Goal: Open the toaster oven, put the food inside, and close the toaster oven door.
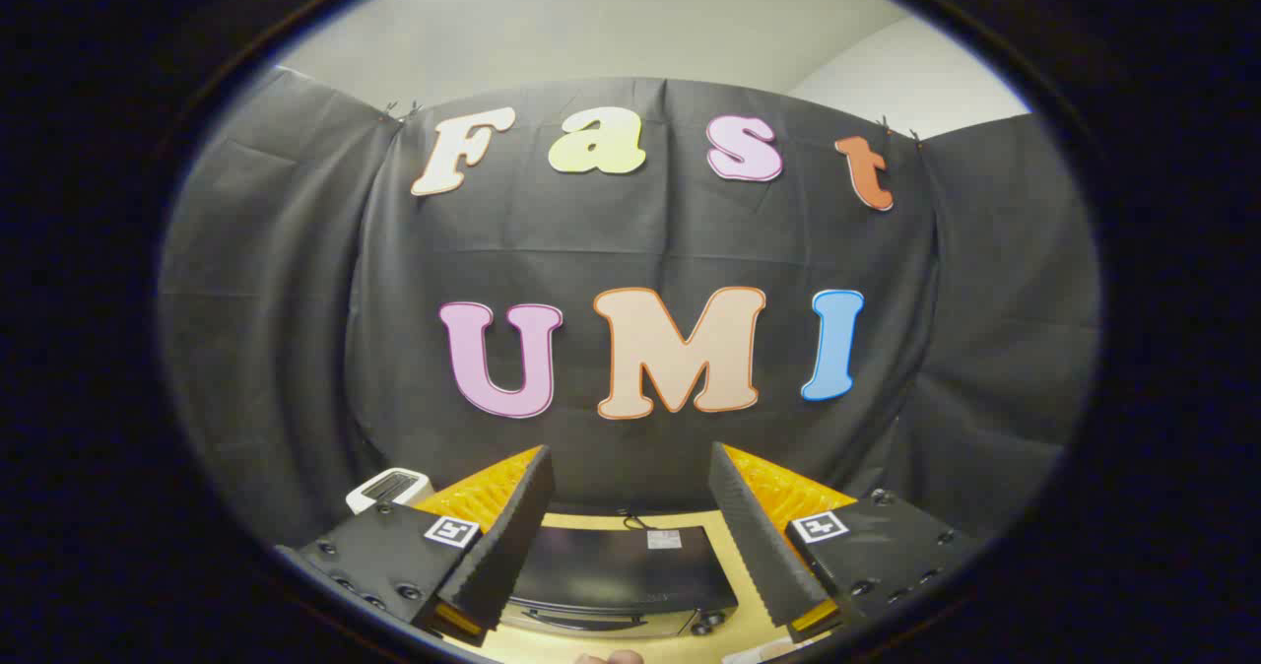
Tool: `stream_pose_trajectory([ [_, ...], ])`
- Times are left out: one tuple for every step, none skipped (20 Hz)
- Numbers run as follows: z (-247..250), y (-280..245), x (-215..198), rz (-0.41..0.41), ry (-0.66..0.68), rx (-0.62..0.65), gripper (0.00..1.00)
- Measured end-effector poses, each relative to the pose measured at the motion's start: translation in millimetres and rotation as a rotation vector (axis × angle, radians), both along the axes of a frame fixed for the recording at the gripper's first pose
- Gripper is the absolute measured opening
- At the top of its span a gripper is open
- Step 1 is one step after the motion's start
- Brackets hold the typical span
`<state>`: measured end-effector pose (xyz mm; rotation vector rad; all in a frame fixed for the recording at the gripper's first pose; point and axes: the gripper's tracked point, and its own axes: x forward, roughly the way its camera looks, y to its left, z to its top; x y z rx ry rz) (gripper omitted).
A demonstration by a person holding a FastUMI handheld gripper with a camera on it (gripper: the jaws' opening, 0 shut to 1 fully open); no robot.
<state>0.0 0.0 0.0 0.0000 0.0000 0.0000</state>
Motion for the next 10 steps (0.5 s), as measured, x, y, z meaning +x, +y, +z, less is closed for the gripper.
stream_pose_trajectory([
  [-0.8, -2.5, 0.7, -0.003, -0.001, 0.003, 0.99],
  [-0.4, -6.3, 1.2, -0.011, -0.005, 0.006, 0.99],
  [-0.3, -9.4, 0.9, -0.013, -0.012, 0.010, 0.99],
  [-0.3, -11.5, 0.6, -0.015, -0.016, 0.018, 0.99],
  [1.1, -14.9, 0.6, -0.021, -0.019, 0.027, 0.99],
  [1.3, -17.8, 0.0, -0.025, -0.022, 0.033, 0.99],
  [3.5, -18.7, 0.2, -0.026, -0.027, 0.037, 0.99],
  [4.4, -19.0, 1.2, -0.027, -0.030, 0.037, 0.99],
  [6.4, -18.5, 1.2, -0.025, -0.032, 0.033, 0.99],
  [6.7, -18.8, 1.1, -0.027, -0.034, 0.026, 0.99],
])
